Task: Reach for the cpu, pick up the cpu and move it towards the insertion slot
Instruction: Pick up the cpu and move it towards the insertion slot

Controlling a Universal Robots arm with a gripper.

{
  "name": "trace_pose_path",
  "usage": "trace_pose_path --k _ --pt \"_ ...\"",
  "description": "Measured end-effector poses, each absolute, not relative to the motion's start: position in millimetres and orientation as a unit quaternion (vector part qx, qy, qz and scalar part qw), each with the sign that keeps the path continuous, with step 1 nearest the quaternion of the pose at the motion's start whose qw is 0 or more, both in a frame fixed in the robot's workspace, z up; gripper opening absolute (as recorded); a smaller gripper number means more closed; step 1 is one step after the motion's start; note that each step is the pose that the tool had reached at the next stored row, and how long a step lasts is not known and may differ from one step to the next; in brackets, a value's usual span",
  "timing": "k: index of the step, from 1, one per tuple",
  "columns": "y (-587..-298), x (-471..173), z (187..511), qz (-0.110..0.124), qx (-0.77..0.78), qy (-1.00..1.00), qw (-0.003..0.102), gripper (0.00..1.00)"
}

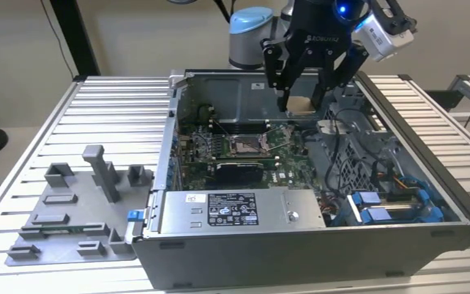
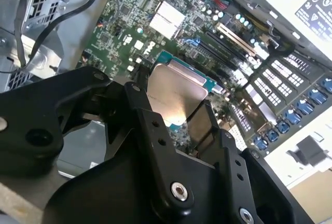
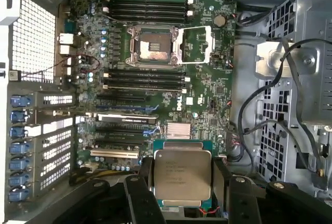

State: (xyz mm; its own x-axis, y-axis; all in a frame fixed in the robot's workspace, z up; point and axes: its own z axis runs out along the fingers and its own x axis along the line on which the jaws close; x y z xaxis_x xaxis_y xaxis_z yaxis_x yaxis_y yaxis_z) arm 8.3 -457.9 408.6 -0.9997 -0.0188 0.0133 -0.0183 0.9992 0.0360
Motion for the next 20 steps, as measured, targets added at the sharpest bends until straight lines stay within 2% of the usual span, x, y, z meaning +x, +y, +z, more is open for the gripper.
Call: trace_pose_path --k 10,20 --pt "-433 -7 407 -0.018 0.009 -1.0 0.007 0.0" --pt "-396 -14 404 -0.018 0.009 -1.0 0.007 0.0"
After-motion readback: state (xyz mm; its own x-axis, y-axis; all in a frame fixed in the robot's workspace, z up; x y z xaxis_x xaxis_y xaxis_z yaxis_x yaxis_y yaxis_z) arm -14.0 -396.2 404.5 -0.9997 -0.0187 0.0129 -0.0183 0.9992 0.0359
